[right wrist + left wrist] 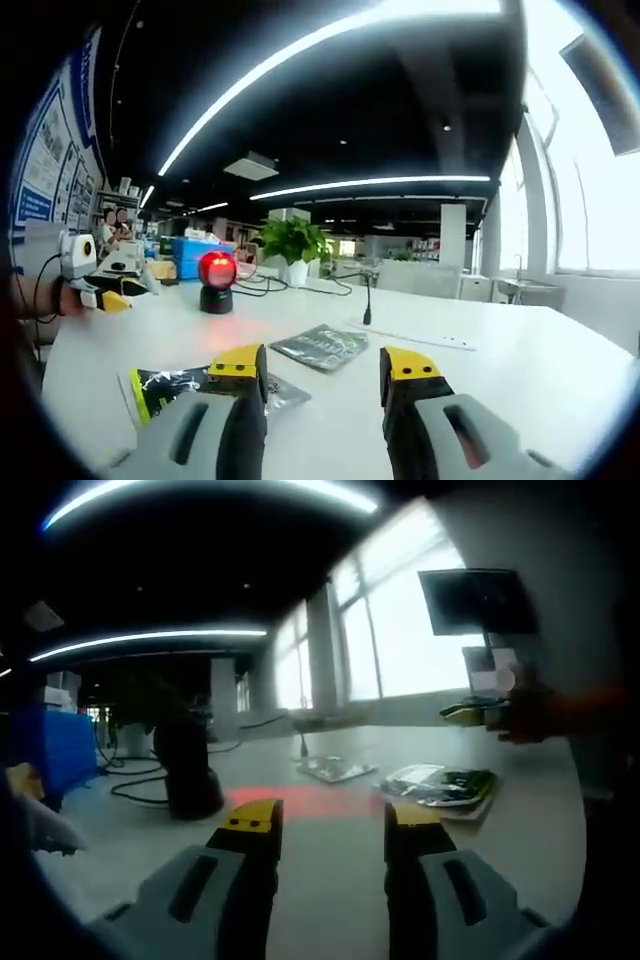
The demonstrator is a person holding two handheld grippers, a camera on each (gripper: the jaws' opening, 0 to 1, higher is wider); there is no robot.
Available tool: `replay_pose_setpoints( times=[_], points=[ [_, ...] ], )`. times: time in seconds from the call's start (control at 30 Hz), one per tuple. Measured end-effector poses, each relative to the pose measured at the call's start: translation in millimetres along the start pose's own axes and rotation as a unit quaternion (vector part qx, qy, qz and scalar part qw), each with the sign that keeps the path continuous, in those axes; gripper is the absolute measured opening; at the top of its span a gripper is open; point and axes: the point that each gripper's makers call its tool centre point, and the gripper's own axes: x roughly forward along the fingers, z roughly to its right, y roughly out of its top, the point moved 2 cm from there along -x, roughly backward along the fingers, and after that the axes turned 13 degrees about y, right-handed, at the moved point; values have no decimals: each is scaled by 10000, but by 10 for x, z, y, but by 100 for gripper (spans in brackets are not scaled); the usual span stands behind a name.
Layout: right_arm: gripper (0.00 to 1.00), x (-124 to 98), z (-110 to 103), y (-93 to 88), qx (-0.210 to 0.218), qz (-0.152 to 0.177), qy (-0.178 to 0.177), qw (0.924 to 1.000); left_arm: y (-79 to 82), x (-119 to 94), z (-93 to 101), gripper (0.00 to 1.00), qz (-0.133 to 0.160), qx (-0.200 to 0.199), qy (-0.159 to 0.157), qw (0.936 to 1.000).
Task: Clip sheet goods on table flip sheet goods clip sheet goods scan sheet goods put sheet goods back to table
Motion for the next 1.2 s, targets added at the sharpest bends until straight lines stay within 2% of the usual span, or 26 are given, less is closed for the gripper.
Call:
replay_pose_setpoints(
  times=[0.23,0.37,0.47,0.53,0.57,0.6,0.67,0.7,0.8,0.87,0.97,1.2],
  points=[
    [37,-174,-3,-52,366,299,-117,9988,7,-1,-25,33,11,-52,53,10000],
    [37,-290,-36,-83,372,254,-197,9988,8,-2,-17,33,19,-52,34,10000],
    [36,-431,-34,-87,196,296,-361,9987,-5,8,3,33,-17,-37,-12,10000],
    [36,-533,-83,-65,577,794,-535,9937,-9,18,13,33,-31,-39,-38,10000],
    [35,-565,-95,-72,406,651,-560,9955,-10,19,11,33,-33,-38,-33,10000],
    [35,-589,-68,-18,288,708,-657,9949,-10,20,3,33,-34,-37,-14,10000],
    [36,-624,-78,68,438,1181,-601,9902,8,11,-22,33,7,-84,41,10000],
    [38,-661,-49,64,294,1153,-692,9905,15,6,-35,33,19,-110,68,9999],
    [37,-719,2,101,410,1328,-814,9869,23,9,-64,33,39,-143,149,9998],
    [37,-684,-7,85,388,1277,-788,9879,12,11,-59,33,9,-123,134,9998],
    [37,-589,-69,-32,224,843,-630,9942,21,0,-40,33,42,-76,100,9999],
    [37,-568,-123,-56,92,657,-642,9957,30,-11,-59,33,36,-160,141,9998]
  ],
)
